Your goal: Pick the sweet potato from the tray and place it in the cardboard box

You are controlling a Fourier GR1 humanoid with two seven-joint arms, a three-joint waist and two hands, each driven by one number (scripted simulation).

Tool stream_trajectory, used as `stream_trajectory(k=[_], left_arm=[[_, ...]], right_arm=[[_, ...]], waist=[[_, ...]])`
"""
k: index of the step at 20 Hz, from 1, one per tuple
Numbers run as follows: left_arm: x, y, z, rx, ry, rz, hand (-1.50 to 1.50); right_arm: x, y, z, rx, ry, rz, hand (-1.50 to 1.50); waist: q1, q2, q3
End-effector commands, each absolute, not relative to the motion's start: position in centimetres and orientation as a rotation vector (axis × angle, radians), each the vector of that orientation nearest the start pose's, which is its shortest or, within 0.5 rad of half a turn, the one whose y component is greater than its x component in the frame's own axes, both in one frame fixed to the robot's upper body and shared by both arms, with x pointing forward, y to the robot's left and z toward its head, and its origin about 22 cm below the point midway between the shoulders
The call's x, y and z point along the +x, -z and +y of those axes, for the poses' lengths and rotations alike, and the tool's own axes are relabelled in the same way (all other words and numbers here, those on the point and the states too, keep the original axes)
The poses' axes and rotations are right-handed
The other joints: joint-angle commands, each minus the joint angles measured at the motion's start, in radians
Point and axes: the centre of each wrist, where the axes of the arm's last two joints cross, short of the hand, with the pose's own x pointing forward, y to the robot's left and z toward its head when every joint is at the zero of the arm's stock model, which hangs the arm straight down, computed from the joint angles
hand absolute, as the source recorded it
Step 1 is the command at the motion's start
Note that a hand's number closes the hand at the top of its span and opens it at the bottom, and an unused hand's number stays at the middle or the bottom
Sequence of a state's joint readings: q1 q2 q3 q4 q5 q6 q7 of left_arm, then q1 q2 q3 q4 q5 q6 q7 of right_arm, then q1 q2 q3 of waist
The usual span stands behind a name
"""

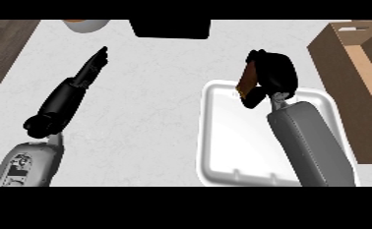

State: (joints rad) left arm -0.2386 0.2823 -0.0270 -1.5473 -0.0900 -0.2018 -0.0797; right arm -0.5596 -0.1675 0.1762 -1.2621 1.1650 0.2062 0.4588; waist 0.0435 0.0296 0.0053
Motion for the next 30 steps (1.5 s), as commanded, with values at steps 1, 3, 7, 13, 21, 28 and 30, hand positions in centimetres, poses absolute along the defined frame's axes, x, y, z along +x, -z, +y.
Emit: stream_trajectory(k=[1,3,7,13,21,28,30], left_arm=[[30.1,-8.0,24.7,0.058,0.586,-1.789,0.00],[30.0,-6.7,24.6,0.056,0.559,-1.761,0.00],[29.9,-6.9,25.2,0.064,0.565,-1.759,0.00],[29.8,-6.7,26.5,0.073,0.555,-1.767,0.00],[29.4,-6.6,26.8,0.091,0.540,-1.747,0.00],[28.5,-5.8,26.8,0.089,0.573,-1.751,0.00],[30.1,-6.3,26.7,0.100,0.532,-1.756,0.00]], right_arm=[[40.2,-11.2,-17.7,-1.201,-0.957,-1.168,1.50],[41.9,-12.8,-17.7,-1.283,-0.997,-1.190,1.50],[43.7,-15.9,-16.8,-1.339,-0.868,-1.263,1.50],[44.6,-20.2,-20.5,-1.480,-0.411,-1.203,1.50],[44.8,-21.9,-29.1,-1.567,-0.129,-1.115,1.50],[43.8,-21.1,-36.1,-1.624,-0.204,-0.930,1.50],[42.8,-20.8,-38.7,-1.555,-0.268,-0.880,1.50]], waist=[[0.024,-0.004,-0.003],[0.009,-0.012,-0.004],[-0.004,-0.019,-0.005],[-0.013,-0.020,-0.005],[-0.022,-0.023,-0.005],[-0.021,-0.022,-0.005],[-0.038,-0.022,-0.005]])
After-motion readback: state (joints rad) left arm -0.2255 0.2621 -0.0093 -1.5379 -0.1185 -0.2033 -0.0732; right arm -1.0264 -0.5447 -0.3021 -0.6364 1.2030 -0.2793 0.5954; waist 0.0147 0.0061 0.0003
